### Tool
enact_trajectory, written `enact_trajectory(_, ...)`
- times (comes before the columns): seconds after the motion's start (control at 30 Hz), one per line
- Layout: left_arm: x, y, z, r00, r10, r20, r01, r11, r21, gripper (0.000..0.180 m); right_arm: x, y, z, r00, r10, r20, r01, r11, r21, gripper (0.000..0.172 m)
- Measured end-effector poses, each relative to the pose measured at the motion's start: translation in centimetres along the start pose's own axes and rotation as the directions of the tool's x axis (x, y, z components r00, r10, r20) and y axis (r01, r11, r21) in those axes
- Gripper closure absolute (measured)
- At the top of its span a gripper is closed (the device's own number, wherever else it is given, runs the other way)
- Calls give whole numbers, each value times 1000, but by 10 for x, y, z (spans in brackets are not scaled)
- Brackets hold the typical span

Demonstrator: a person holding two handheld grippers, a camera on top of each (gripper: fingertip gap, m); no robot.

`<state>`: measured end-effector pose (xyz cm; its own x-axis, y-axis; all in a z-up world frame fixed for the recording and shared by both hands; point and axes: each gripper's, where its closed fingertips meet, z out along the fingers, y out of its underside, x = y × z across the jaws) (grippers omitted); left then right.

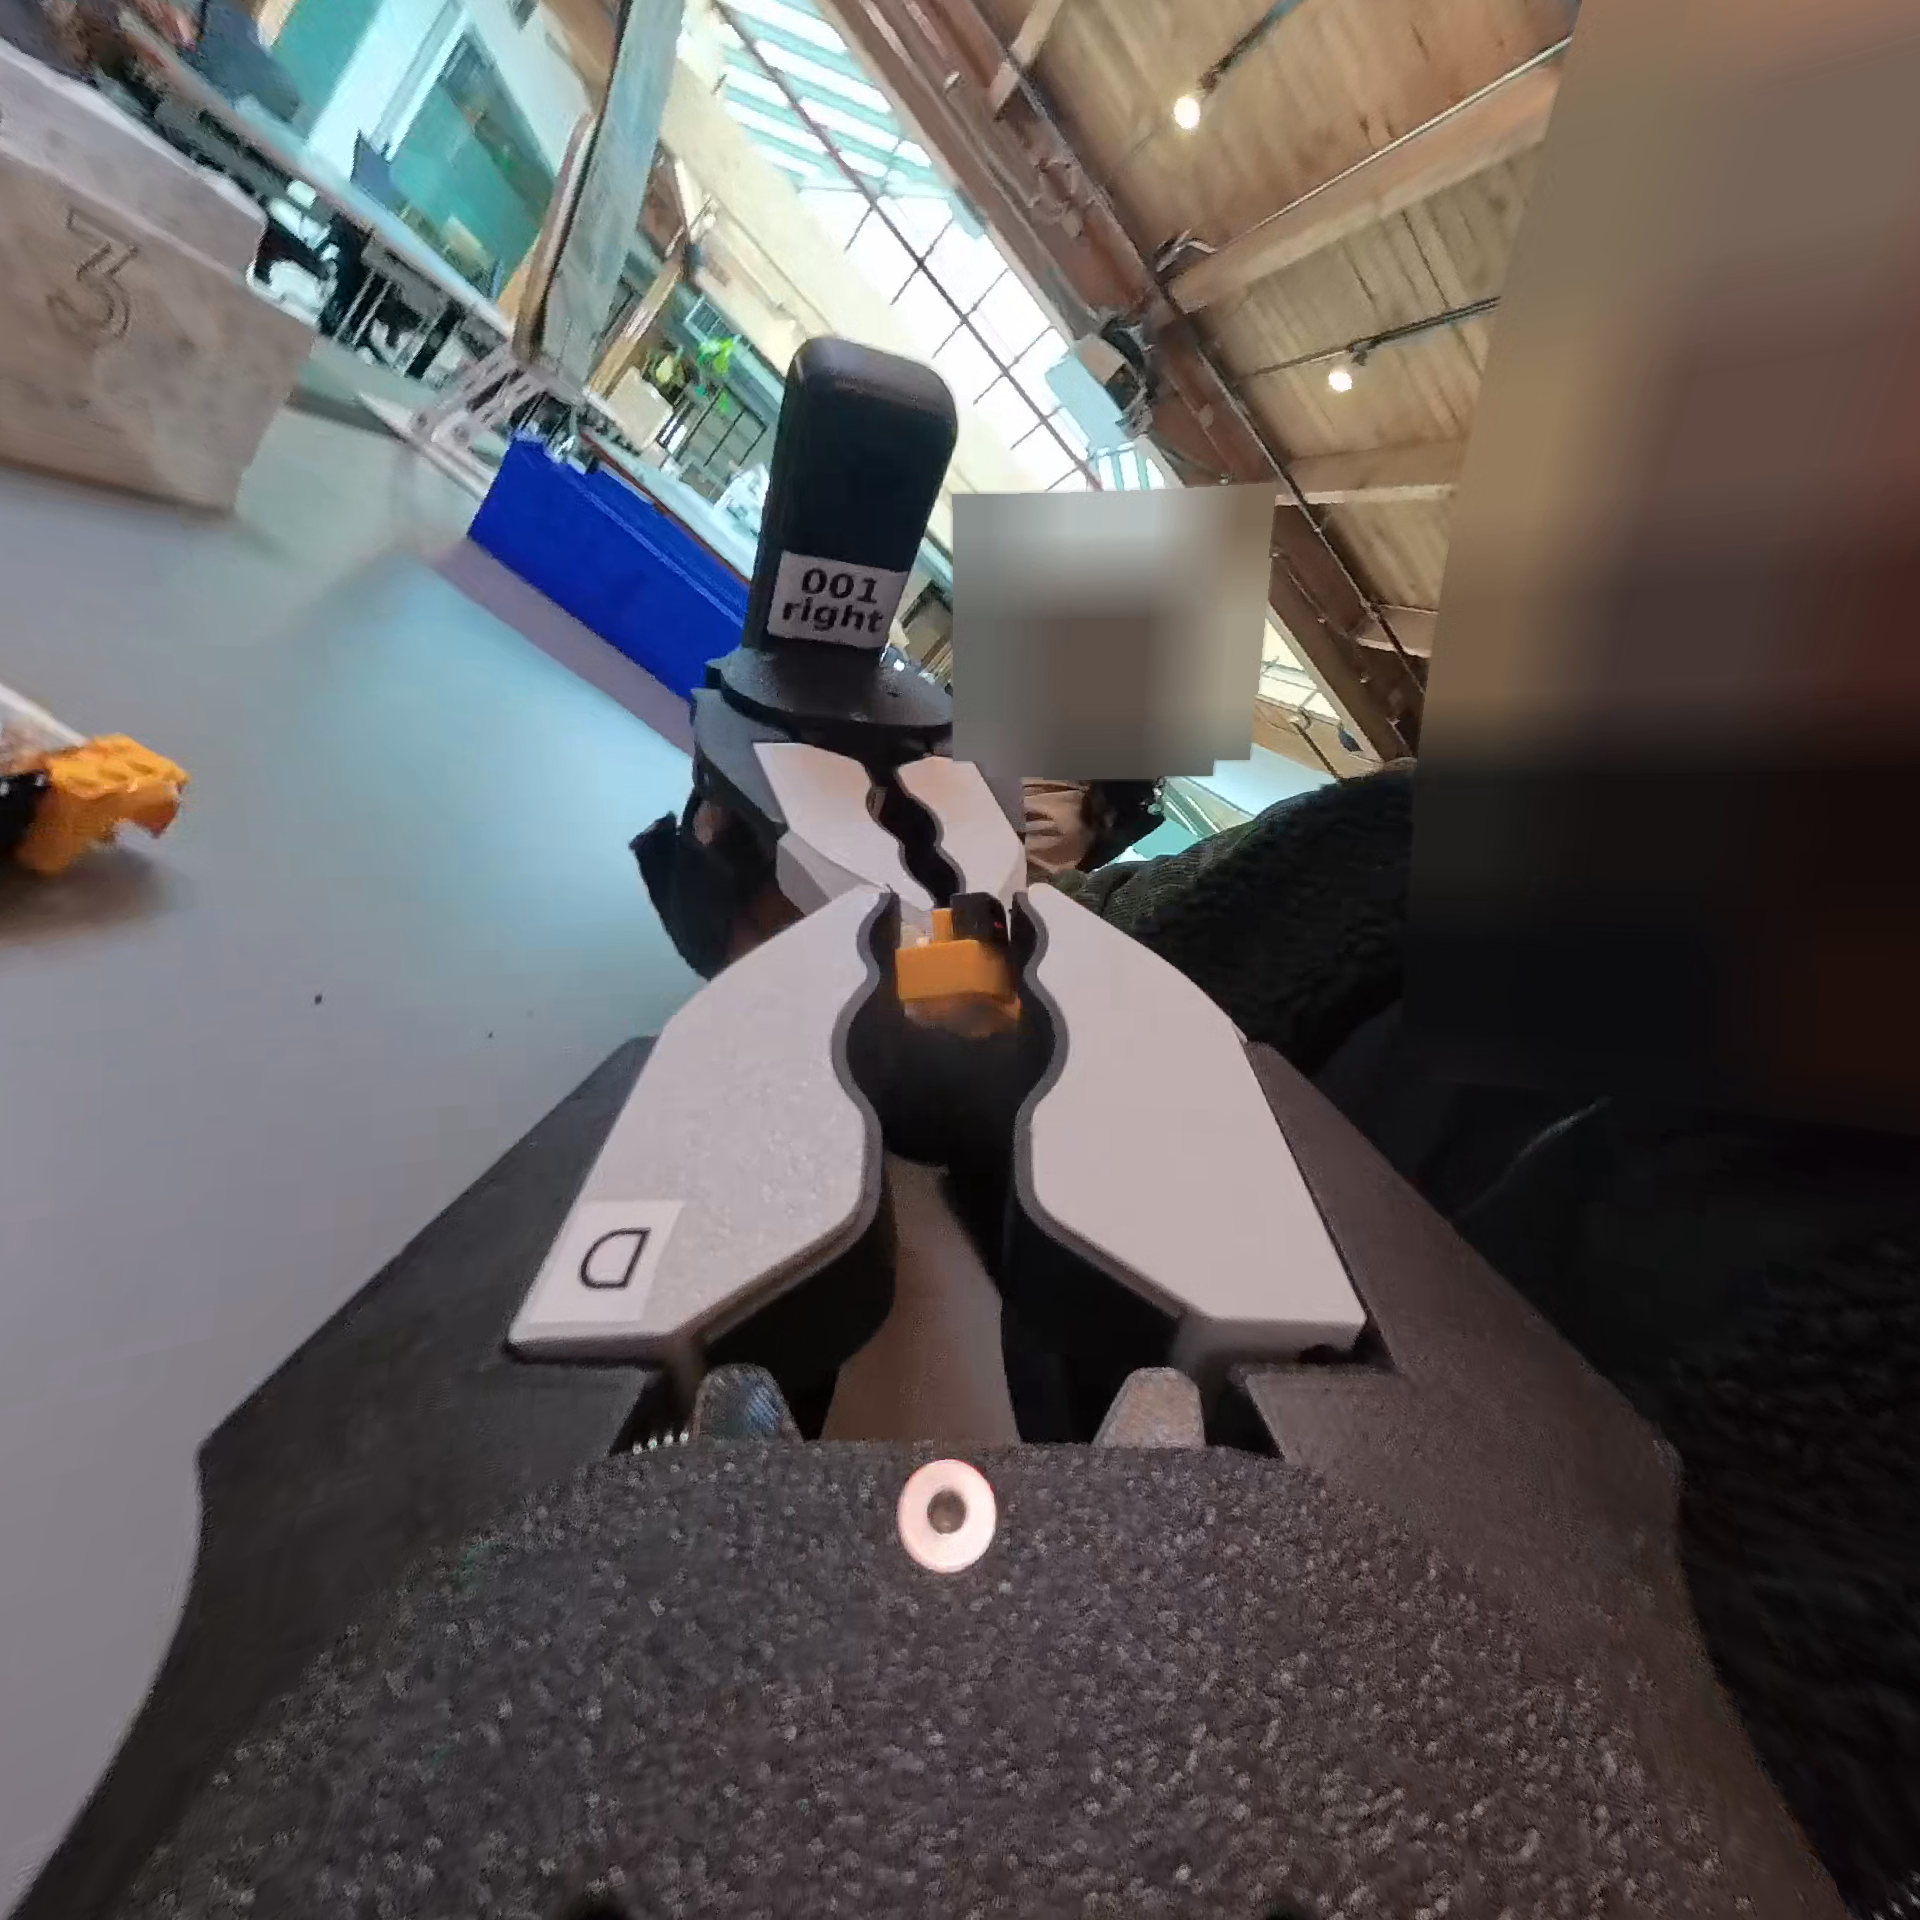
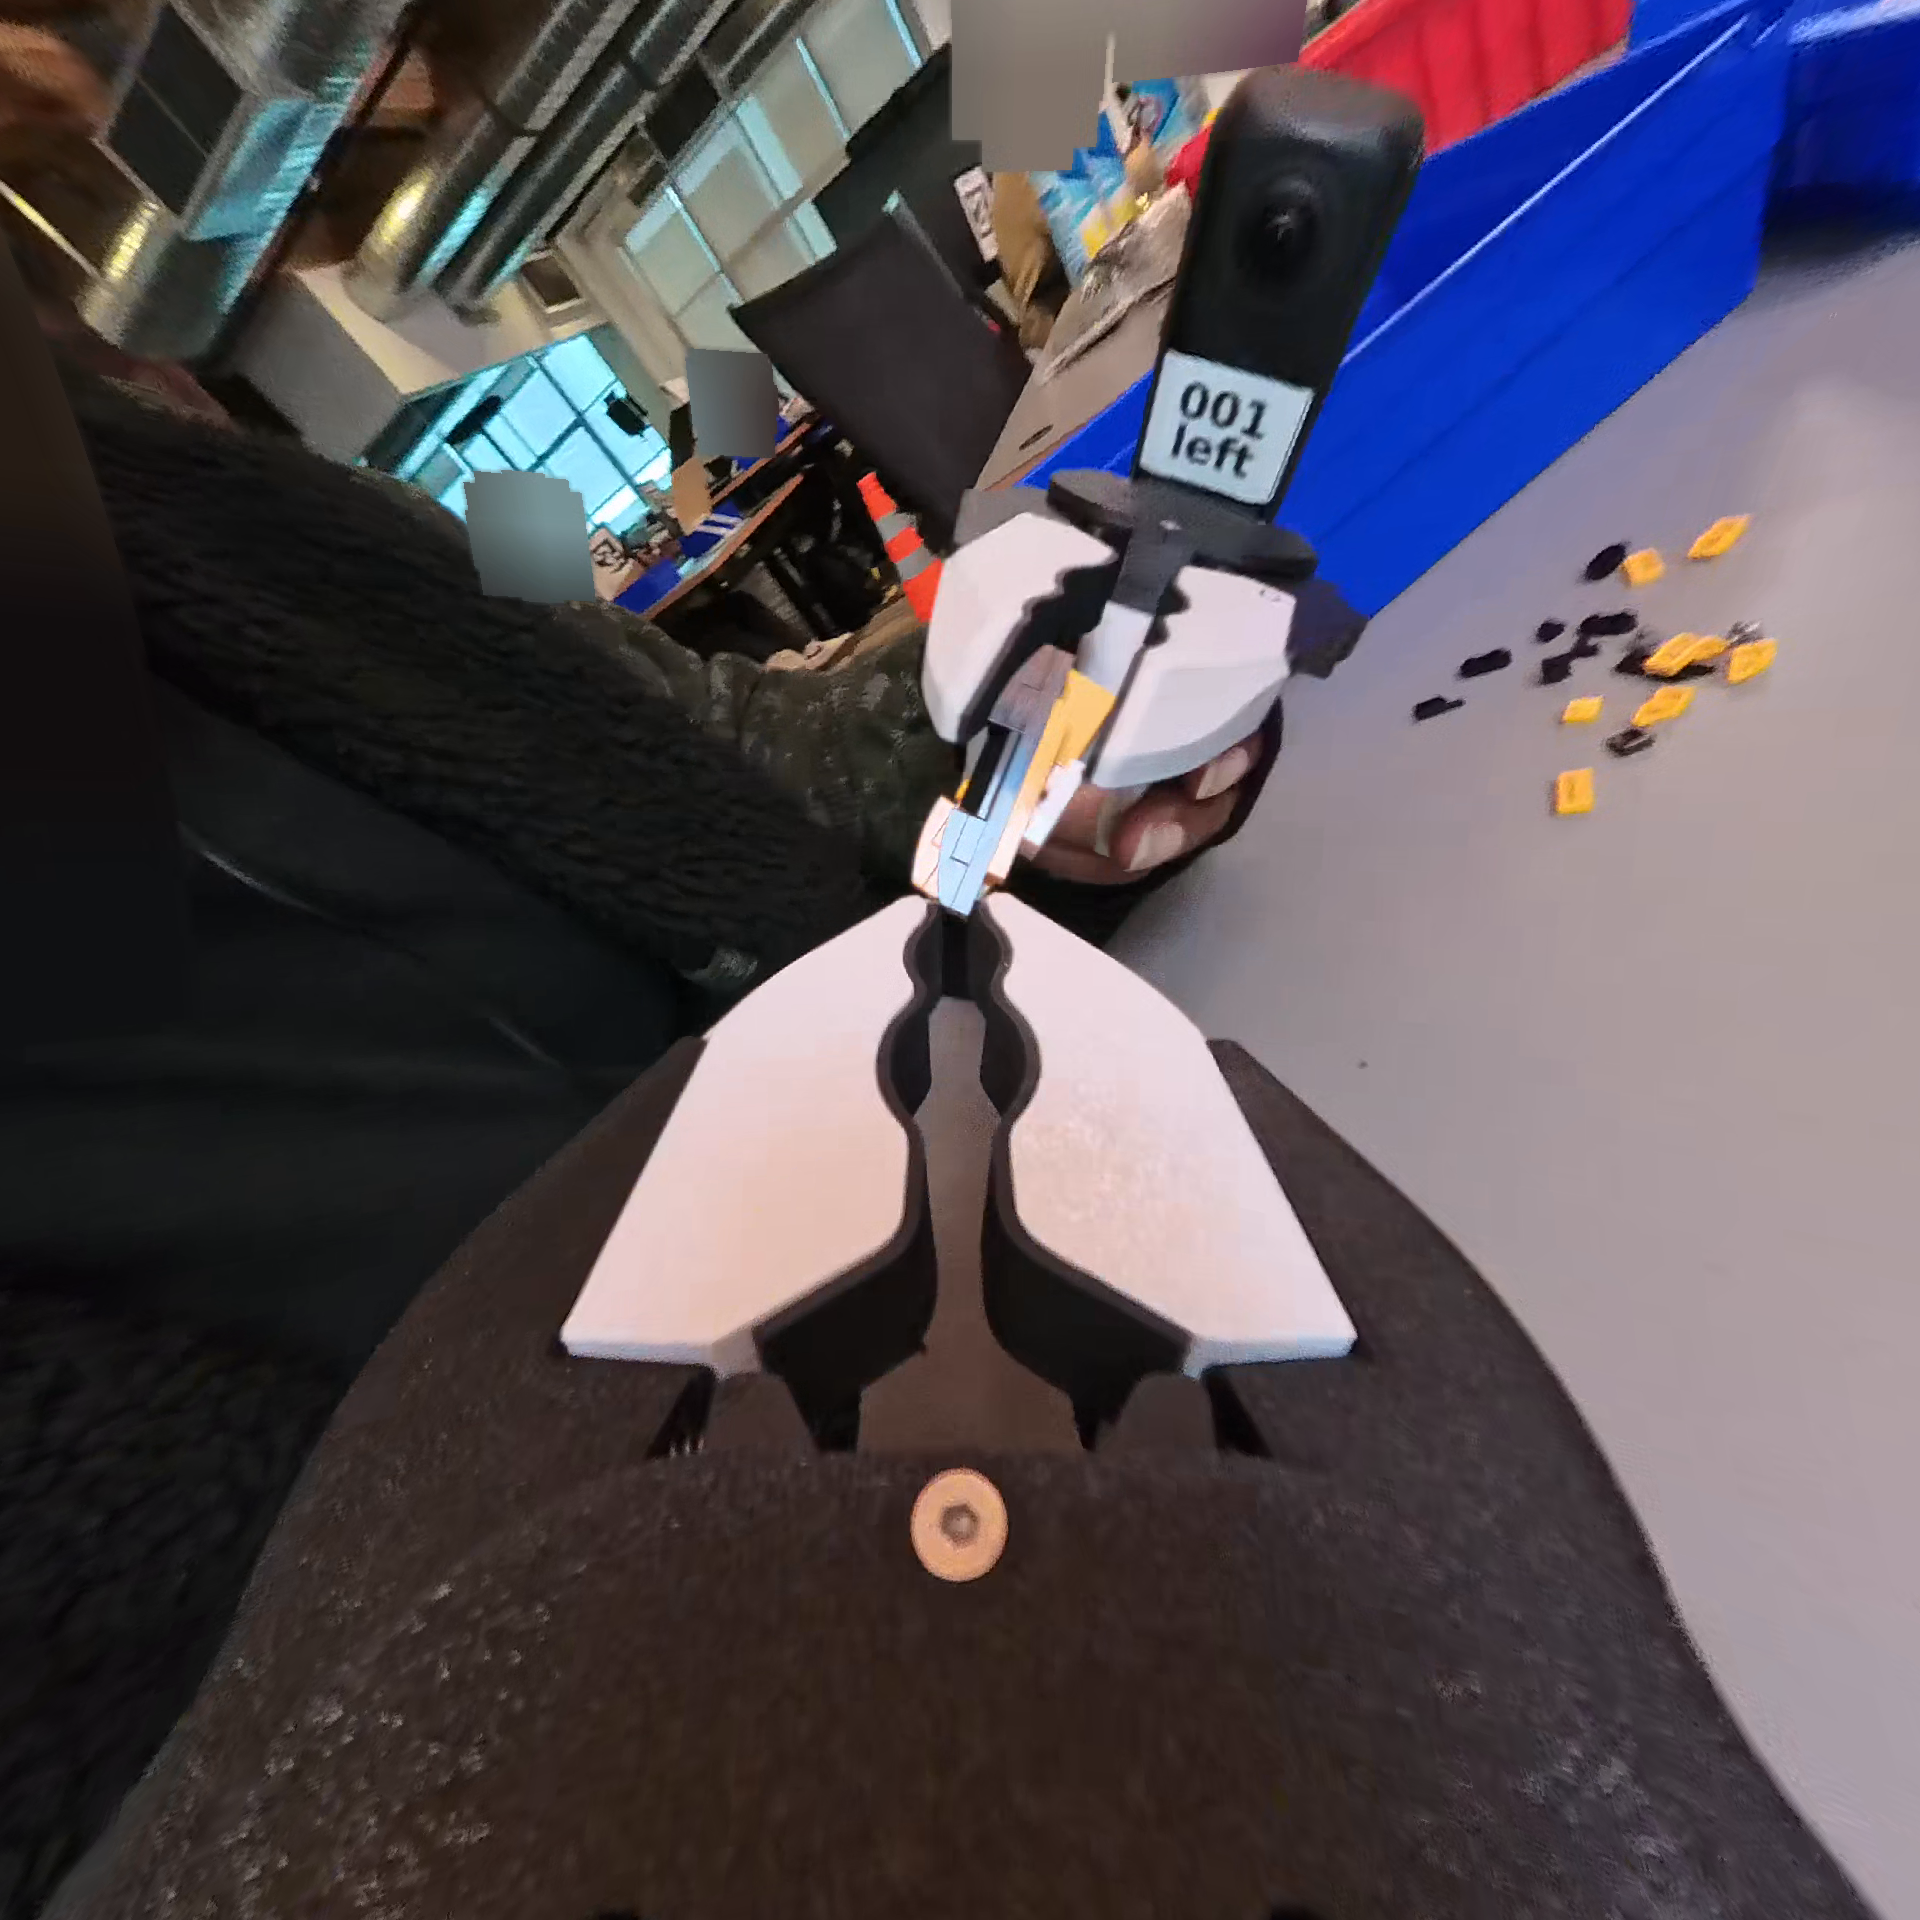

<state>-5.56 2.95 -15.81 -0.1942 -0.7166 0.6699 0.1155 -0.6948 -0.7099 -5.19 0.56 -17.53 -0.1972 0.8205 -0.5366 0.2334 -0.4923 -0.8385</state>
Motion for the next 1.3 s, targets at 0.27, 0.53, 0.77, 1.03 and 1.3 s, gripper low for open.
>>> enact_trajectory(0.27, -51, -2, -15, 938, -184, 294, 154, 981, 121, 163, 42, -13, -17, 807, -395, -440, 375, 917, -136, 147)
enact_trajectory(0.53, -64, -3, -18, 897, -234, 375, 170, 966, 196, 163, 64, -1, 1, 314, -797, -516, 580, 591, -561, 157)
enact_trajectory(0.77, -32, -26, -17, 958, -18, 287, -46, 975, 216, 163, 41, -23, -3, 390, -723, -570, 675, 646, -357, 148)
enact_trajectory(1.03, -7, -26, -5, 870, 359, 337, -407, 910, 82, 163, 30, -26, -1, 780, -408, -475, 451, 892, -25, 155)
enact_trajectory(1.3, -3, -13, -7, 798, 517, 309, -516, 852, -94, 154, 23, -23, -6, 689, -543, -481, 566, 817, -112, 160)
